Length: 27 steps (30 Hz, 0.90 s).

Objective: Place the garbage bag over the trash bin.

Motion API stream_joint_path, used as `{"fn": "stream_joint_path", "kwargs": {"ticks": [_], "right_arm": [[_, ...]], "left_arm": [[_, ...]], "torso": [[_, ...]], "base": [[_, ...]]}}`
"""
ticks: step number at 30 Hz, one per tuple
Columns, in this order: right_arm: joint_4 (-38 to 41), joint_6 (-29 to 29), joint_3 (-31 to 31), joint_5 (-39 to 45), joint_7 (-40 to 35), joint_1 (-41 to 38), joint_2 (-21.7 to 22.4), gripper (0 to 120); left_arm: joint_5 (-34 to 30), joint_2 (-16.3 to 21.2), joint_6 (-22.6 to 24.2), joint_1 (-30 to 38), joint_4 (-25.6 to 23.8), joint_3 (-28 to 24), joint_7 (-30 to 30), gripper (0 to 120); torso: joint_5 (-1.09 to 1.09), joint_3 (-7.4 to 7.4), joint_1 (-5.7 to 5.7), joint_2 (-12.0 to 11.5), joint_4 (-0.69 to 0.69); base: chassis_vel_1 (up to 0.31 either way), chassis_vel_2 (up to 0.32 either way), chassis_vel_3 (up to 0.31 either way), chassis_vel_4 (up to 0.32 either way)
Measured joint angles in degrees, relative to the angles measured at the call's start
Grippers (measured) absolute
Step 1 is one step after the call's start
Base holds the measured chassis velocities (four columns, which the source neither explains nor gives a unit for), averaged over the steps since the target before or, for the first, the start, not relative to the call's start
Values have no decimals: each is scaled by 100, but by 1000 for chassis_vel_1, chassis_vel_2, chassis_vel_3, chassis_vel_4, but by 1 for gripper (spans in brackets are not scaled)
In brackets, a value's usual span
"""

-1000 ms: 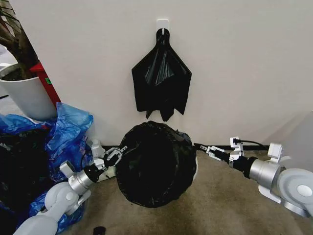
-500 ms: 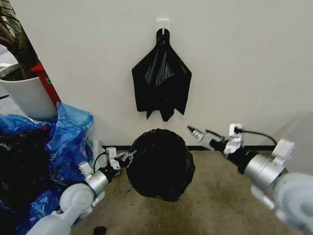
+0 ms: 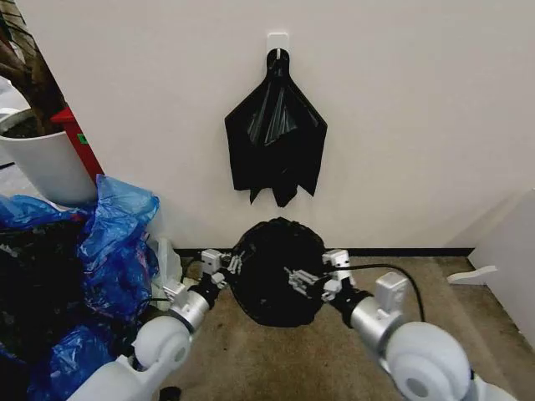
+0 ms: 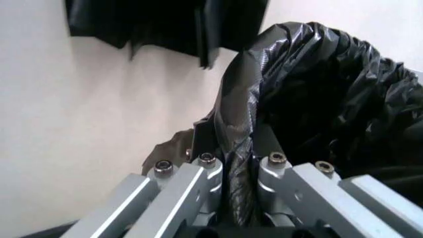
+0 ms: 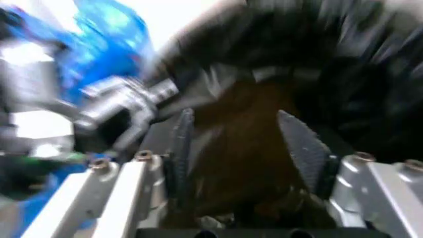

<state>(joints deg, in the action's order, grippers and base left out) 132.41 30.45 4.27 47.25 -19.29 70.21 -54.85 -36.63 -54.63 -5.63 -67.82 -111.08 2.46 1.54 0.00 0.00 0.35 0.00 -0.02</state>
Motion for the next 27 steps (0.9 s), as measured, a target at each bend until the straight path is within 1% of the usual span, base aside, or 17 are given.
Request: {"fn": "stream_joint_path", "kwargs": {"ticks": [2,4,5,7,9,11,14,18,27], "right_arm": [[-180,-1,-205,115,-383,-184,-81,37],[-387,-148,-478,417,-1040,-417,-202,29],[-387,-148,-478,417,-1040,-417,-202,29],[-542,-390,-741,683,-1736,-635,-308,20],[-655,-591,-948,821,-2245,-793,-417,12],[-777,-709,-1060,852,-2513,-901,-517,4],[-943,-788,-1163,857,-2736,-1007,-637,0],[-1217,-846,-1298,824,-2884,-1068,-770,0],[-1667,-985,-1540,823,-3086,-1211,-881,0]], "left_arm": [[98,-21,-12,4,-25,-50,23,4],[198,-35,-32,-29,-59,-68,67,4],[198,-35,-32,-29,-59,-68,67,4],[263,-44,-40,-111,-104,-63,81,4],[338,-58,-55,-197,-143,-56,78,4],[418,-73,-79,-275,-169,-56,68,4],[509,-93,-98,-355,-199,-86,62,4],[595,-125,-108,-421,-304,-136,49,4],[719,-141,-111,-524,-515,-193,-82,4]], "torso": [[0,0,0,0,0],[0,0,0,0,-1],[0,0,0,0,-1],[0,0,0,0,1],[0,0,0,0,1],[-1,0,0,0,0],[0,0,0,0,1],[0,0,0,0,0],[0,0,0,0,0]], "base": [[0,0,0,0],[0,0,0,0],[0,0,0,0],[0,0,0,0],[0,0,0,0],[0,0,0,0],[0,0,0,0],[0,0,0,0],[0,0,0,0]]}}
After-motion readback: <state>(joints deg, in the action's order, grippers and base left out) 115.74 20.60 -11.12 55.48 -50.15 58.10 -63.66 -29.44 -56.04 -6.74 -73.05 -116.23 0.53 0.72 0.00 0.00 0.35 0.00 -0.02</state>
